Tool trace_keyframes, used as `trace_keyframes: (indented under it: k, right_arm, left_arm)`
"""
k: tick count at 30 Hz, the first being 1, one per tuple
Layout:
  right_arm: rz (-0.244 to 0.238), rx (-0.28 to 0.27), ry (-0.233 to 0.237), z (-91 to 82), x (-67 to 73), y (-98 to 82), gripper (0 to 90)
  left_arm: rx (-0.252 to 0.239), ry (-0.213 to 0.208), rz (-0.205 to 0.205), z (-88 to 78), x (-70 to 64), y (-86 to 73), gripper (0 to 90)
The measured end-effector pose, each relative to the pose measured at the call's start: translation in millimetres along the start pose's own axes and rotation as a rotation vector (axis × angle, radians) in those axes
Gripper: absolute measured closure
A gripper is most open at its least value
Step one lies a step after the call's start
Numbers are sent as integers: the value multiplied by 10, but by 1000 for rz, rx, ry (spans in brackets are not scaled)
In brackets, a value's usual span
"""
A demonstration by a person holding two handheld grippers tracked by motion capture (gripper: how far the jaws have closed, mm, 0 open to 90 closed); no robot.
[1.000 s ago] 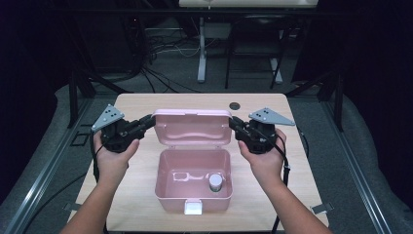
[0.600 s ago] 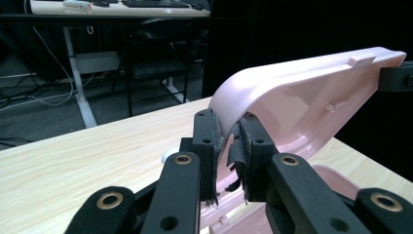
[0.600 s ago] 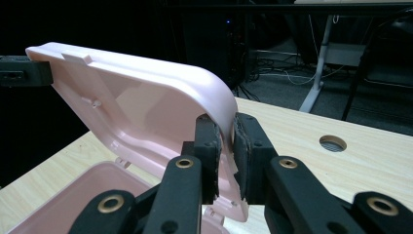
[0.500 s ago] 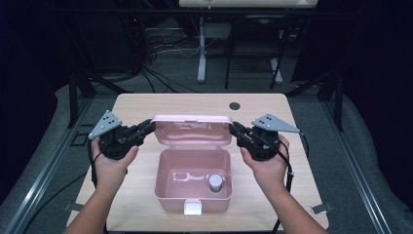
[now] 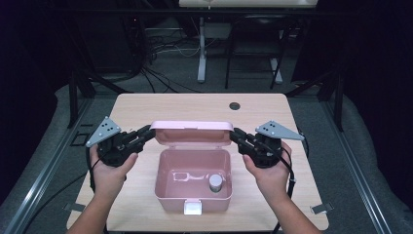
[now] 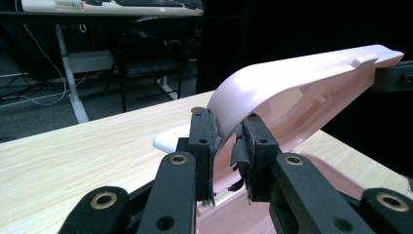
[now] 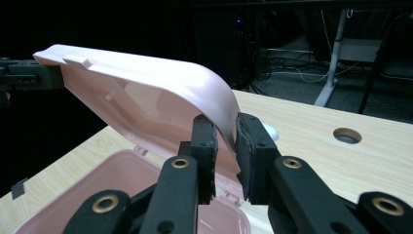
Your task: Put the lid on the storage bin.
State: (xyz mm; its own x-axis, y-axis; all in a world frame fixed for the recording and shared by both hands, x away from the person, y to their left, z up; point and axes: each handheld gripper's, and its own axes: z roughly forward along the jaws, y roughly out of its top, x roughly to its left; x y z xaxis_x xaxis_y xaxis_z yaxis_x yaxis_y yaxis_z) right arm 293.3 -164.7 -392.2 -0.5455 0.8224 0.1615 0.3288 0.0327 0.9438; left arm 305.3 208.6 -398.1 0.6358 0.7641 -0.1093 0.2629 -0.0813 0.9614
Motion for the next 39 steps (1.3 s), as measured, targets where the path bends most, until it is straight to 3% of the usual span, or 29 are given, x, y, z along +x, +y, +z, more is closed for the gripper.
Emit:
trace_keyframes:
  k: [13,27,39]
  right_arm:
    - [10,9,30,-76,-5,-101,784]
    - [-33,7,-19,-252,-29,-200,748]
    - [-31,71,-78,-238,-148,-294,688]
  left_arm:
    - [-4,-9,21,-66,-58,-66,766]
    - [2,-20,14,-114,-75,-127,764]
    - [0,-27,14,-168,-112,-181,763]
